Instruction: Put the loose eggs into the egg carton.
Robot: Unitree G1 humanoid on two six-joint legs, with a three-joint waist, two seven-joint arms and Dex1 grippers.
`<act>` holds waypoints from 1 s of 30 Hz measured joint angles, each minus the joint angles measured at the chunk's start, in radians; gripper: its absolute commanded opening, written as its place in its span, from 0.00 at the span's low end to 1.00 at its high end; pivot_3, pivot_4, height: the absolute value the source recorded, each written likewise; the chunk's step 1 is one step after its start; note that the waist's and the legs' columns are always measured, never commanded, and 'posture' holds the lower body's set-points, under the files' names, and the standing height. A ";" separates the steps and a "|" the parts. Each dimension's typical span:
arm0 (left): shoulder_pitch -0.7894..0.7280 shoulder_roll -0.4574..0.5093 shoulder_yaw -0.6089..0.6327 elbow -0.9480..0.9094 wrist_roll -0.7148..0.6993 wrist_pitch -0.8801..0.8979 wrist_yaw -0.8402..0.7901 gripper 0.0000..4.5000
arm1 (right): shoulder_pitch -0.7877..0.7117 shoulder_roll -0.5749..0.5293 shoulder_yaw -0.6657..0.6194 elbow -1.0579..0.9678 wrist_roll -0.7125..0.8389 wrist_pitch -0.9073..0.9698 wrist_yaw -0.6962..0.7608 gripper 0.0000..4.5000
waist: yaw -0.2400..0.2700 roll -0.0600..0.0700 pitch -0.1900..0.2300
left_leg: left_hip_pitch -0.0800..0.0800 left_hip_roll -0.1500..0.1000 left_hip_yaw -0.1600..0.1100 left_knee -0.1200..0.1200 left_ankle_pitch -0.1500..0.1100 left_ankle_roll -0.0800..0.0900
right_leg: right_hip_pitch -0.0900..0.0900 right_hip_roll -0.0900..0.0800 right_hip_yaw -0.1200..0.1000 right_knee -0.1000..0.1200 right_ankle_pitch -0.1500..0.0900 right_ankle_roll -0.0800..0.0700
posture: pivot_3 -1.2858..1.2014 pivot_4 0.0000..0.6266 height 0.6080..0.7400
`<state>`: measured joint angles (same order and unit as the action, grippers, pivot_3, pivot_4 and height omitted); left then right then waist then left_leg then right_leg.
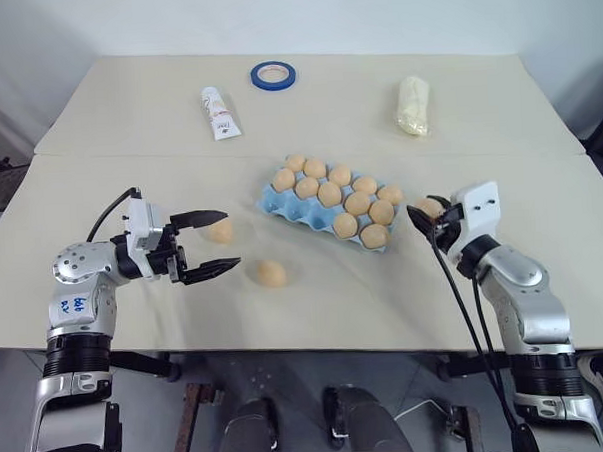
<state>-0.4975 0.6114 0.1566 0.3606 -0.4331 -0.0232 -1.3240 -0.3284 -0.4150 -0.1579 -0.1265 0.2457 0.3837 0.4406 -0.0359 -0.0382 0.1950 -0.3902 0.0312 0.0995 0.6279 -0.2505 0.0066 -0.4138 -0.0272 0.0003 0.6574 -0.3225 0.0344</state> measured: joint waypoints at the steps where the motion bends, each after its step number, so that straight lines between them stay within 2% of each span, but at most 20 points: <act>1: 0.000 0.000 0.000 0.000 0.000 0.000 0.000 1.00 | -0.011 0.000 0.003 -0.041 0.010 0.031 -0.004 0.38 | 0.000 0.000 0.000 | 0.000 0.000 0.000 0.000 0.000 0.000 | 0.000 0.000 0.000 0.000 0.000 0.000 | 0.52 0.24 1.00; 5: 0.000 0.000 0.001 0.000 -0.001 -0.001 0.001 1.00 | -0.074 0.039 0.073 -0.151 0.030 0.126 -0.019 0.38 | -0.006 0.000 0.000 | 0.000 0.000 -0.001 0.000 0.000 0.000 | 0.000 0.000 0.000 0.000 0.000 -0.001 | 0.52 0.24 1.00; 10: 0.000 0.000 0.001 0.000 -0.001 -0.004 0.009 1.00 | -0.139 0.125 0.192 -0.157 0.020 0.164 -0.042 0.38 | -0.007 0.000 0.000 | -0.001 0.000 -0.001 0.000 0.000 0.000 | 0.000 -0.001 -0.001 -0.001 0.000 -0.001 | 0.52 0.24 1.00; 16: 0.040 0.000 0.017 -0.036 -0.008 -0.005 0.026 1.00 | -0.157 0.189 0.278 -0.055 -0.016 0.134 -0.040 0.38 | -0.009 0.000 0.000 | -0.001 0.000 -0.001 -0.001 0.000 0.000 | 0.000 -0.001 -0.002 -0.002 0.000 -0.001 | 0.52 0.24 1.00; 28: 0.083 0.006 0.040 -0.089 -0.013 0.003 0.058 1.00 | -0.244 0.253 0.318 0.150 -0.075 0.006 -0.016 0.38 | -0.021 0.000 0.000 | -0.001 0.000 -0.003 -0.001 0.000 0.000 | 0.000 -0.001 -0.003 -0.002 -0.001 -0.001 | 0.52 0.24 1.00; 30: 0.083 0.006 0.040 -0.092 -0.013 0.004 0.061 1.00 | -0.257 0.256 0.330 0.178 -0.091 -0.018 -0.011 0.54 | -0.021 0.000 0.000 | -0.001 0.000 -0.003 -0.001 0.000 0.000 | 0.000 -0.001 -0.003 -0.002 -0.001 -0.001 | 0.52 0.24 1.00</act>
<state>-0.4141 0.6170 0.1963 0.2684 -0.4463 -0.0194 -1.2632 -0.5853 -0.1593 0.1726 0.0519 0.1550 0.3658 0.4297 -0.0565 -0.0382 0.1950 -0.3913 0.0311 0.0969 0.6266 -0.2506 0.0062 -0.4140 -0.0285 -0.0029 0.6557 -0.3231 0.0333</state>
